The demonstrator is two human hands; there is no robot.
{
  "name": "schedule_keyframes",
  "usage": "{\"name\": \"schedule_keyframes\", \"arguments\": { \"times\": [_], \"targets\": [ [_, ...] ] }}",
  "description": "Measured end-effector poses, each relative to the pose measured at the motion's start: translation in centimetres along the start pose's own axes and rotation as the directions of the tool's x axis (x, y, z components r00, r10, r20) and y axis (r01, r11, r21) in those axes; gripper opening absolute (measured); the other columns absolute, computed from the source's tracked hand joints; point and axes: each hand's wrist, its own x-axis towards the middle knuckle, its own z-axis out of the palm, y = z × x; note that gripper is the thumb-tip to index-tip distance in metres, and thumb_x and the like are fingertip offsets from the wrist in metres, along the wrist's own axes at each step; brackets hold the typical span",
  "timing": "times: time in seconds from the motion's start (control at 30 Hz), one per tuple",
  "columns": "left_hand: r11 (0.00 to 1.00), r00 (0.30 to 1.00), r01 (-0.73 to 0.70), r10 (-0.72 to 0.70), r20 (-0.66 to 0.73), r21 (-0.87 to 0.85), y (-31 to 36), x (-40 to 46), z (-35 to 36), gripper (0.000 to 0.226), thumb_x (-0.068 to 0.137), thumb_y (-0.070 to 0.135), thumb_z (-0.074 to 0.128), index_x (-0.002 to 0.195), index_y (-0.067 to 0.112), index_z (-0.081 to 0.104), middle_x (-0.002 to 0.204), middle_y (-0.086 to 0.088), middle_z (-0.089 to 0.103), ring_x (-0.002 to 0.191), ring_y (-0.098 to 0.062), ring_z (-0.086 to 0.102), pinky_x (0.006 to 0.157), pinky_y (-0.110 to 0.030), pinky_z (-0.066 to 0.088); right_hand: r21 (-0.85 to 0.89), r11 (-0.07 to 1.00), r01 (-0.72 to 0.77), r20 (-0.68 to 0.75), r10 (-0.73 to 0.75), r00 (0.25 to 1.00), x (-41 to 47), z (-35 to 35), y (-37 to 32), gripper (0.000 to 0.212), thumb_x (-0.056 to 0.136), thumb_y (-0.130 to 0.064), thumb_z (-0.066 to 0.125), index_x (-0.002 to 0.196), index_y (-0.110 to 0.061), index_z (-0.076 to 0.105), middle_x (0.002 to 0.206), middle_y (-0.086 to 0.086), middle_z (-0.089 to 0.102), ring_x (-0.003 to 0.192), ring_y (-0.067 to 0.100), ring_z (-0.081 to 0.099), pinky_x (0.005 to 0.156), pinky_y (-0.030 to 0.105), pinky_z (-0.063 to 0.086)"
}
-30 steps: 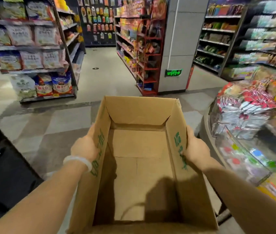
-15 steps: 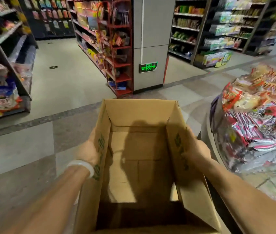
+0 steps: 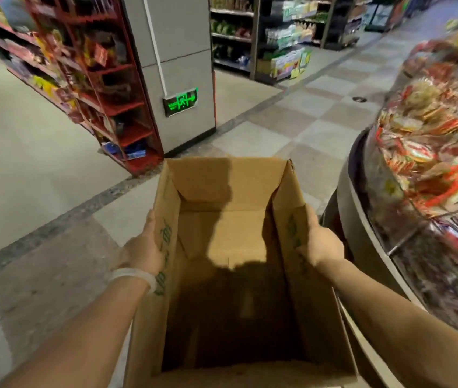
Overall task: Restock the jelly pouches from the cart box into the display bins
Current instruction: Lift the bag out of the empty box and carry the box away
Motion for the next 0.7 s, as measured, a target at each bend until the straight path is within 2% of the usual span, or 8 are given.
{"name": "schedule_keyframes", "arguments": {
  "times": [0.07, 0.13, 0.27, 0.4, 0.5, 0.6, 0.63, 0.7],
  "targets": [
    [0.999, 0.999, -0.018, 0.016, 0.034, 0.046, 0.4, 4.4, 0.5, 0.087, 0.089, 0.008, 0.048, 0.147, 0.043, -0.006, 0.082, -0.01, 0.062, 0.063, -0.026, 0.059, 0.061, -0.04, 0.054, -0.005, 0.997, -0.074, 0.002, 0.074, 0.997, 2.4, 1.1, -0.8, 0.077, 0.094, -0.019, 0.049, 0.149, -0.022, -0.004, 0.089, 0.003, 0.056, 0.068, 0.019, 0.05, 0.062, 0.03, 0.041],
    [0.997, 0.997, -0.037, 0.033, 0.065, 0.063, 1.1, 8.3, 1.1, 0.084, 0.091, 0.01, 0.045, 0.147, 0.043, -0.008, 0.089, -0.007, 0.06, 0.068, -0.023, 0.055, 0.062, -0.035, 0.048, -0.005, 0.988, -0.156, -0.012, 0.156, 0.988, 5.0, 2.4, -1.2, 0.085, 0.092, -0.016, 0.053, 0.15, -0.022, -0.009, 0.084, 0.002, 0.052, 0.066, 0.018, 0.05, 0.058, 0.03, 0.042],
    [0.991, 0.989, -0.104, 0.095, 0.109, 0.078, 2.9, 15.2, 3.6, 0.082, 0.092, 0.013, 0.044, 0.148, 0.04, -0.01, 0.088, -0.013, 0.062, 0.071, -0.027, 0.057, 0.067, -0.036, 0.049, 0.072, 0.952, -0.298, 0.012, 0.298, 0.955, 9.5, 4.8, -0.7, 0.095, 0.089, -0.01, 0.056, 0.149, -0.028, -0.016, 0.087, 0.0, 0.053, 0.062, 0.012, 0.048, 0.049, 0.022, 0.039],
    [0.982, 0.974, -0.153, 0.132, 0.183, 0.109, 4.7, 21.1, 8.2, 0.082, 0.093, 0.015, 0.044, 0.148, 0.038, -0.013, 0.085, -0.011, 0.062, 0.071, -0.026, 0.058, 0.064, -0.034, 0.047, 0.092, 0.91, -0.405, 0.031, 0.404, 0.914, 14.3, 7.7, 1.2, 0.096, 0.088, -0.011, 0.055, 0.148, -0.032, -0.017, 0.099, 0.004, 0.059, 0.075, 0.016, 0.055, 0.065, 0.031, 0.051],
    [0.983, 0.968, -0.156, 0.132, 0.216, 0.101, 5.5, 25.0, 12.8, 0.083, 0.093, 0.013, 0.044, 0.148, 0.039, -0.011, 0.101, -0.013, 0.064, 0.076, -0.027, 0.057, 0.067, -0.034, 0.045, 0.089, 0.893, -0.442, 0.058, 0.438, 0.897, 18.3, 10.3, 3.2, 0.096, 0.09, -0.012, 0.056, 0.148, -0.032, -0.019, 0.105, 0.005, 0.058, 0.074, 0.014, 0.05, 0.063, 0.027, 0.047],
    [0.981, 0.962, -0.18, 0.16, 0.222, 0.072, 5.7, 29.1, 19.4, 0.081, 0.092, 0.011, 0.047, 0.149, 0.039, -0.004, 0.124, -0.015, 0.058, 0.094, -0.034, 0.06, 0.076, -0.038, 0.049, 0.073, 0.87, -0.488, 0.079, 0.483, 0.872, 22.5, 14.2, 6.1, 0.096, 0.09, -0.015, 0.056, 0.147, -0.033, -0.019, 0.097, 0.003, 0.051, 0.07, 0.014, 0.045, 0.062, 0.028, 0.041],
    [0.981, 0.959, -0.185, 0.168, 0.227, 0.052, 5.8, 30.1, 21.9, 0.08, 0.092, 0.011, 0.047, 0.15, 0.038, -0.002, 0.128, -0.016, 0.056, 0.096, -0.034, 0.059, 0.075, -0.037, 0.05, 0.069, 0.857, -0.511, 0.076, 0.506, 0.859, 23.9, 15.9, 7.3, 0.096, 0.09, -0.016, 0.056, 0.147, -0.034, -0.019, 0.095, 0.002, 0.048, 0.07, 0.015, 0.046, 0.062, 0.029, 0.04],
    [0.983, 0.954, -0.184, 0.176, 0.243, 0.011, 5.5, 31.9, 27.1, 0.079, 0.093, 0.012, 0.049, 0.15, 0.038, 0.0, 0.122, -0.013, 0.059, 0.083, -0.027, 0.058, 0.061, -0.032, 0.048, 0.042, 0.836, -0.547, 0.071, 0.543, 0.837, 26.3, 20.0, 9.9, 0.096, 0.09, -0.016, 0.055, 0.146, -0.036, -0.02, 0.093, 0.003, 0.049, 0.071, 0.018, 0.049, 0.063, 0.031, 0.043]
  ]
}}
